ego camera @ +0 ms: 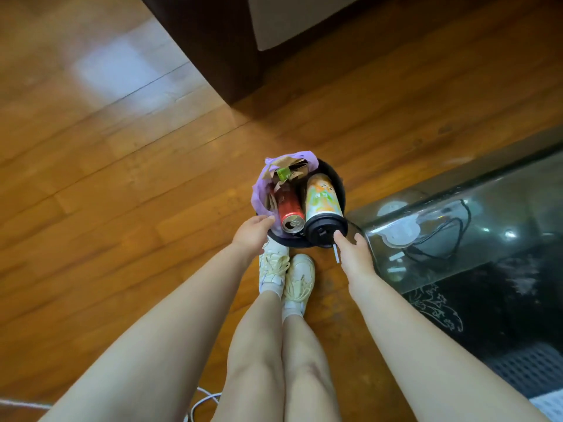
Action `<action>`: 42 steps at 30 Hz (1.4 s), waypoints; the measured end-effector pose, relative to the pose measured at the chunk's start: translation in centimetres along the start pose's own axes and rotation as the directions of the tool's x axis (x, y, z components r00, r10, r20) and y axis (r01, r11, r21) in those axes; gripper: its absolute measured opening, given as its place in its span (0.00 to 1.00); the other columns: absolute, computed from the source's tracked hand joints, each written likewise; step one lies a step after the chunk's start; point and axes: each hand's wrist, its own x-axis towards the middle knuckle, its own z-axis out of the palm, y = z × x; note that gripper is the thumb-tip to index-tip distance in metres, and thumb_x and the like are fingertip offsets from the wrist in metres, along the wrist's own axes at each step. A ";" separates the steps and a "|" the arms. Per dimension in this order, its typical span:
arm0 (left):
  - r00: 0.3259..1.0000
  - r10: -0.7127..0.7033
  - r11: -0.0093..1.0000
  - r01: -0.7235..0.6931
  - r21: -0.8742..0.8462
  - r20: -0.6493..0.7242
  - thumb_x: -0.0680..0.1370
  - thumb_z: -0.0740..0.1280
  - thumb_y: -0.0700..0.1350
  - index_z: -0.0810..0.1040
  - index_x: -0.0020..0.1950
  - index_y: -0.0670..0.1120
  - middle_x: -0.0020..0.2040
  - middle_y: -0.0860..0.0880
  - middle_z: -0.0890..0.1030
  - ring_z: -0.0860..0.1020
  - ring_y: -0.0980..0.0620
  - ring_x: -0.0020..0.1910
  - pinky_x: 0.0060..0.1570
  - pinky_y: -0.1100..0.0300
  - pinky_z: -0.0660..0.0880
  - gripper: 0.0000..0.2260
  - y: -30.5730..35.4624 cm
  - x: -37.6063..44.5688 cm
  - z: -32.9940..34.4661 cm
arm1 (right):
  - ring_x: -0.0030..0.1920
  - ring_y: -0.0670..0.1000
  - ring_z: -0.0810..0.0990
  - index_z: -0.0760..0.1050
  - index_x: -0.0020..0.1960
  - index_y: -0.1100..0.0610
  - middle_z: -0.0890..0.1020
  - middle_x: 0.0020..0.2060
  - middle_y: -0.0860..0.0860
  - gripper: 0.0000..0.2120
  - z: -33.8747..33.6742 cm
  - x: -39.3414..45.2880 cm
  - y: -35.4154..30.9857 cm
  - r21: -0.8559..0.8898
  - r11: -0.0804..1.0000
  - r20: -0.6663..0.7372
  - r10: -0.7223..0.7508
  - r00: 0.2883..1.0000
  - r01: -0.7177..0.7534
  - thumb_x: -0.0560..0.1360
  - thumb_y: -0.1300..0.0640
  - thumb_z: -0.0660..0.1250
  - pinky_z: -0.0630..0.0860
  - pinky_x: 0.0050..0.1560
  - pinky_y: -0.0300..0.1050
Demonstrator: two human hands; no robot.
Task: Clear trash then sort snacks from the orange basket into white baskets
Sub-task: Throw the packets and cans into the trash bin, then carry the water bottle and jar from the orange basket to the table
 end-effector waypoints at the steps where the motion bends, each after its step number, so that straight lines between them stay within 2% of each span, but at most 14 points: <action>1: 1.000 -0.008 1.000 0.008 0.008 -0.001 0.81 0.57 0.49 0.71 0.66 0.46 0.56 0.49 0.73 0.73 0.49 0.51 0.42 0.58 0.70 0.16 -0.2 -1.2 -0.5 | 0.72 0.57 0.62 0.55 0.75 0.53 0.61 0.74 0.53 0.29 -0.6 -1.0 0.1 -0.028 1.000 0.018 0.006 1.000 -0.006 0.77 0.48 0.61 0.61 0.71 0.55; 4: 0.999 -0.049 0.999 0.049 0.004 0.009 0.81 0.57 0.48 0.71 0.65 0.44 0.53 0.48 0.74 0.73 0.49 0.49 0.37 0.60 0.69 0.15 -1.0 -5.4 -2.2 | 0.68 0.55 0.67 0.61 0.72 0.55 0.67 0.70 0.54 0.25 -2.7 -4.8 0.0 -0.077 0.997 0.085 -0.009 0.996 0.015 0.78 0.51 0.61 0.66 0.68 0.52; 7: 0.995 -0.096 0.994 0.097 -0.056 0.019 0.81 0.57 0.47 0.70 0.65 0.43 0.53 0.46 0.76 0.75 0.48 0.50 0.44 0.57 0.69 0.15 -1.9 -10.4 -3.8 | 0.55 0.51 0.74 0.67 0.67 0.56 0.75 0.59 0.55 0.18 -4.9 -9.5 -0.2 -0.090 0.996 0.194 0.018 0.981 0.000 0.79 0.54 0.60 0.71 0.57 0.46; 9: 0.994 -0.110 0.989 0.111 -0.102 0.011 0.81 0.58 0.46 0.70 0.66 0.43 0.51 0.46 0.77 0.76 0.48 0.47 0.44 0.58 0.70 0.15 -2.8 -14.0 -4.8 | 0.52 0.51 0.76 0.69 0.61 0.54 0.77 0.53 0.53 0.11 -6.5 -12.8 0.1 -0.107 0.994 0.232 0.030 0.972 -0.005 0.79 0.54 0.58 0.72 0.54 0.46; 12: 0.992 -0.122 0.980 0.122 -0.158 0.008 0.80 0.58 0.46 0.71 0.63 0.44 0.42 0.48 0.79 0.75 0.52 0.35 0.33 0.61 0.68 0.13 -4.0 -19.3 -6.2 | 0.48 0.51 0.78 0.70 0.56 0.52 0.79 0.46 0.51 0.07 -8.7 -16.7 0.9 -0.167 0.985 0.208 0.003 0.978 0.032 0.79 0.54 0.59 0.74 0.48 0.45; 15: 0.990 -0.138 0.967 0.133 -0.217 -0.009 0.79 0.58 0.46 0.73 0.55 0.46 0.37 0.49 0.78 0.72 0.55 0.26 0.29 0.64 0.64 0.08 -5.3 -24.1 -7.3 | 0.43 0.50 0.79 0.71 0.53 0.53 0.79 0.42 0.52 0.05 -10.2 -20.1 1.7 -0.274 0.962 0.156 0.027 0.987 0.017 0.78 0.54 0.60 0.74 0.40 0.44; 19: 0.994 -0.082 0.919 0.050 -0.390 -0.065 0.78 0.61 0.45 0.76 0.51 0.46 0.35 0.49 0.78 0.71 0.56 0.24 0.25 0.65 0.64 0.06 -6.7 -29.3 -9.0 | 0.36 0.50 0.77 0.72 0.50 0.54 0.79 0.38 0.54 0.04 -10.1 -23.5 0.9 -0.361 0.932 0.105 -0.002 0.994 0.040 0.78 0.55 0.61 0.75 0.33 0.41; 21: 0.994 -0.060 0.875 0.009 -0.484 -0.089 0.77 0.64 0.45 0.76 0.51 0.45 0.35 0.48 0.77 0.70 0.55 0.25 0.24 0.66 0.64 0.06 -8.1 -31.7 -10.4 | 0.33 0.51 0.75 0.72 0.52 0.57 0.77 0.35 0.55 0.06 -9.0 -25.0 0.1 -0.365 0.928 0.138 -0.023 0.990 0.072 0.78 0.56 0.61 0.72 0.28 0.40; 24: 0.990 -0.067 0.753 -0.033 -0.657 -0.126 0.77 0.65 0.44 0.76 0.48 0.44 0.34 0.47 0.76 0.70 0.55 0.24 0.22 0.66 0.64 0.04 -11.4 -34.2 -13.3 | 0.32 0.51 0.73 0.71 0.53 0.59 0.76 0.35 0.55 0.07 -6.2 -26.9 -1.3 -0.348 0.930 0.213 -0.045 0.976 0.119 0.77 0.57 0.62 0.70 0.30 0.42; 28: 0.951 -0.214 0.555 -0.068 -0.829 -0.221 0.79 0.61 0.41 0.74 0.42 0.45 0.33 0.46 0.74 0.70 0.57 0.18 0.18 0.70 0.61 0.07 -17.3 -35.8 -17.9 | 0.32 0.51 0.74 0.72 0.53 0.60 0.77 0.36 0.55 0.09 -0.2 -29.9 -3.2 -0.452 0.866 0.310 -0.071 0.948 0.213 0.77 0.55 0.62 0.71 0.32 0.41; 30: 0.929 -0.301 0.478 -0.049 -0.877 -0.216 0.79 0.61 0.42 0.74 0.40 0.46 0.33 0.47 0.74 0.71 0.57 0.20 0.20 0.69 0.63 0.08 -20.5 -35.9 -19.9 | 0.31 0.50 0.74 0.73 0.53 0.60 0.77 0.35 0.54 0.09 4.0 -31.7 -4.2 -0.521 0.812 0.341 -0.086 0.936 0.264 0.77 0.55 0.62 0.71 0.29 0.39; 34: 0.890 -0.437 0.326 0.024 -0.945 -0.127 0.78 0.63 0.44 0.74 0.44 0.43 0.37 0.46 0.76 0.71 0.52 0.31 0.30 0.62 0.65 0.06 -27.2 -34.6 -23.7 | 0.29 0.49 0.72 0.72 0.51 0.59 0.76 0.33 0.54 0.07 13.5 -35.0 -6.0 -0.625 0.689 0.410 -0.111 0.905 0.367 0.78 0.56 0.60 0.69 0.26 0.37; 37: 0.870 -0.491 0.212 0.084 -0.974 -0.032 0.78 0.62 0.44 0.74 0.44 0.41 0.40 0.46 0.76 0.71 0.51 0.34 0.32 0.60 0.65 0.07 -31.1 -33.7 -26.9 | 0.32 0.50 0.75 0.72 0.49 0.56 0.77 0.36 0.55 0.04 19.4 -37.4 -6.8 -0.651 0.598 0.482 -0.149 0.863 0.467 0.78 0.56 0.61 0.71 0.29 0.38; 42: 0.865 -0.502 0.099 0.071 -0.993 0.012 0.78 0.62 0.43 0.74 0.56 0.41 0.46 0.43 0.77 0.72 0.51 0.36 0.39 0.59 0.69 0.09 -33.3 -32.7 -34.2 | 0.32 0.49 0.74 0.73 0.52 0.57 0.77 0.36 0.54 0.06 27.1 -40.6 -7.5 -0.660 0.518 0.548 -0.164 0.820 0.545 0.78 0.56 0.61 0.70 0.31 0.39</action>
